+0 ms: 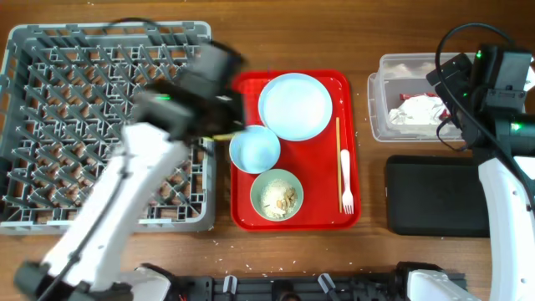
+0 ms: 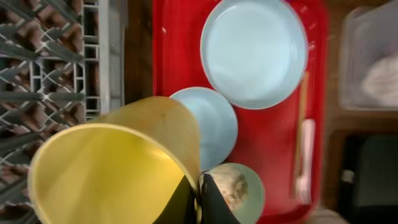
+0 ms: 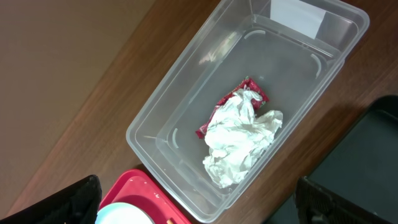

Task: Sort waste into correct bins and load items into the dishwasher rack
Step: 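Carry the yellow cup to the dish rack and set it down, then grasp the light-blue cup on the tray with the left gripper, then place the light-blue cup upside down in the dish rack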

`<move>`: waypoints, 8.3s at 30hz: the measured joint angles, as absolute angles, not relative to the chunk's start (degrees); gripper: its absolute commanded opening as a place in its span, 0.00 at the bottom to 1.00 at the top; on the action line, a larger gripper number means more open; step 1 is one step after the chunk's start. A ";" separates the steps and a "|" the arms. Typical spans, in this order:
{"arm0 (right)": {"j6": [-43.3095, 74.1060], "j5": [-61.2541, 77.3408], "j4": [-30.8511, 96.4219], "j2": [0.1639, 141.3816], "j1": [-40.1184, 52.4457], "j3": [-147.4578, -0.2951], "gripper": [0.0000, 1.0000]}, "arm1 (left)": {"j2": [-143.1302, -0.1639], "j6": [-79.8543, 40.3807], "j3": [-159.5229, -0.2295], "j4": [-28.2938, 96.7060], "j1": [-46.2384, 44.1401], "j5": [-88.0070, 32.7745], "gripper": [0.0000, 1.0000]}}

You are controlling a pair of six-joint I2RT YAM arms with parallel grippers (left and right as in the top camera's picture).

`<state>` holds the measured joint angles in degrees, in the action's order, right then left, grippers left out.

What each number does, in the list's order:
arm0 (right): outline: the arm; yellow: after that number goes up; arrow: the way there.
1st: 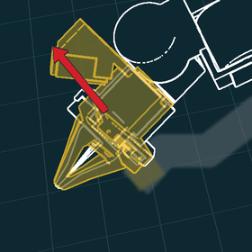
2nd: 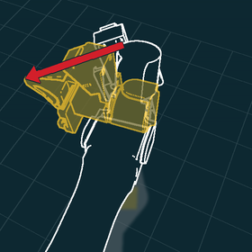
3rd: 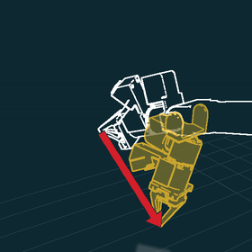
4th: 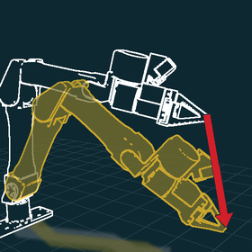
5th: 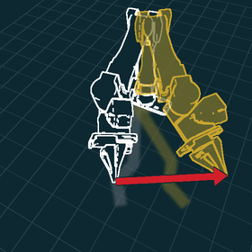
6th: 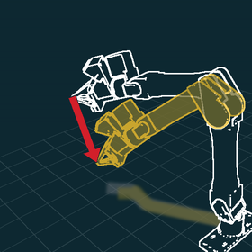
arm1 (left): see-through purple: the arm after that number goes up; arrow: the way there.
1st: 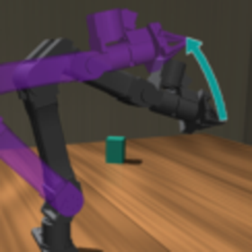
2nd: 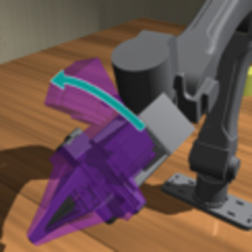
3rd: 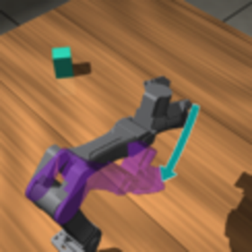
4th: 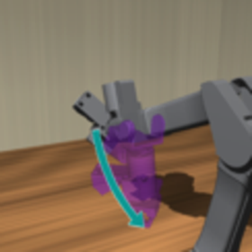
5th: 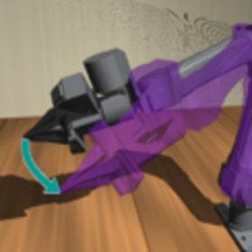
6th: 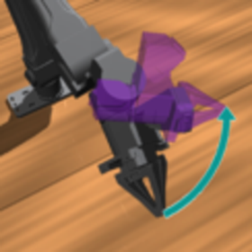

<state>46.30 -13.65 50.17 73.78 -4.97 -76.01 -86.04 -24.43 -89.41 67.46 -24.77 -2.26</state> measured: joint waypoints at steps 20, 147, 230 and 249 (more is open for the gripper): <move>46.30 -13.85 50.19 73.78 -4.97 -76.01 1.00 | -109.49 2.83 -89.69 63.40 28.03 -72.84 0.04; 46.30 -14.02 50.22 73.78 -4.97 -76.01 1.00 | -114.37 -31.38 -88.44 53.74 -42.87 4.69 0.34; 46.30 -14.02 50.22 73.78 -4.97 -76.01 1.00 | -118.45 -24.34 -91.42 28.36 28.10 -68.45 0.04; 46.30 -14.02 50.22 73.78 -4.97 -76.01 1.00 | -119.37 -24.45 -91.66 38.85 43.38 -68.10 0.66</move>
<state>46.30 -14.02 50.22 73.78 -4.97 -76.01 -119.37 -24.45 -91.66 38.85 43.38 -68.10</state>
